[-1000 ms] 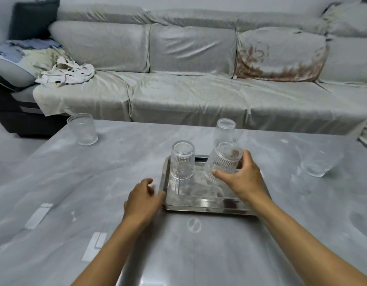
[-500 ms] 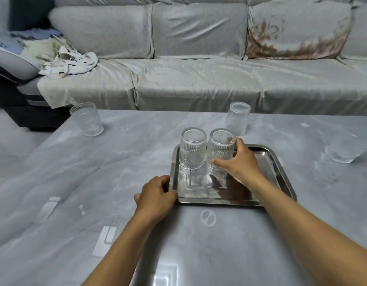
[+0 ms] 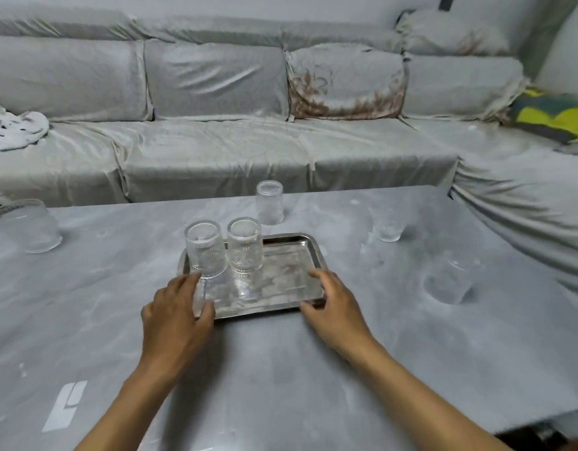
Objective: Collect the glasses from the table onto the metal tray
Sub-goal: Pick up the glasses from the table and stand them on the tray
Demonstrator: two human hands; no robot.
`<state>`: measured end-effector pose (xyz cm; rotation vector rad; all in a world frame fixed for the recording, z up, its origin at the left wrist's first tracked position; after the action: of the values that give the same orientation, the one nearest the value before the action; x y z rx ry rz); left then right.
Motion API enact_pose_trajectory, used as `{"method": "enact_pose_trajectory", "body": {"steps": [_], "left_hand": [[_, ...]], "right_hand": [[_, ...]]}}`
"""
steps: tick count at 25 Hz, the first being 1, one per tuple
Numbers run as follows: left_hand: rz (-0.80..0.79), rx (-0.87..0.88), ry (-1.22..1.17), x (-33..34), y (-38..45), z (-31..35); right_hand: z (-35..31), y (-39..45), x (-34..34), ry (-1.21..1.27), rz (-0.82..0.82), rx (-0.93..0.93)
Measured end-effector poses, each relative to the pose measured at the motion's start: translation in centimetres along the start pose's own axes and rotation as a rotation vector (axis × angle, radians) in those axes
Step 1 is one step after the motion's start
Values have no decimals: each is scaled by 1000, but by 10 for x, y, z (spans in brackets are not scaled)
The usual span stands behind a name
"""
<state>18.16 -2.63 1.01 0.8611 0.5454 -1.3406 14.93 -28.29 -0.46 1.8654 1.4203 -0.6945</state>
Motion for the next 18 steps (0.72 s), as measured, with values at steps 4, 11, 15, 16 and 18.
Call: {"method": "enact_pose_trajectory", "body": {"steps": [4, 11, 15, 16, 18], "left_hand": [[-22, 171, -42, 19, -27, 60], [-70, 193, -67, 27, -42, 61], [20, 191, -61, 23, -29, 58], [34, 198, -61, 23, -27, 58], [46, 206, -75, 24, -23, 59]], "right_hand": [[43, -28, -83, -129, 338, 78], [140, -20, -169, -221, 587, 462], [182, -8, -153, 132, 524, 558], [186, -6, -146, 92, 502, 546], [187, -5, -141, -26, 516, 551]]}}
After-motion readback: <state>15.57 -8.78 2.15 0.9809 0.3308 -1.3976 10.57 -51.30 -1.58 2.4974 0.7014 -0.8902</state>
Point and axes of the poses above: each hand's wrist, its own y-axis towards the middle knuckle, its own x-axis out of the palm, z = x × y, the point moved 5 cm from there along y, towards the middle knuckle, and after that the axes turned 7 degrees about -y, right-handed, at the moved point
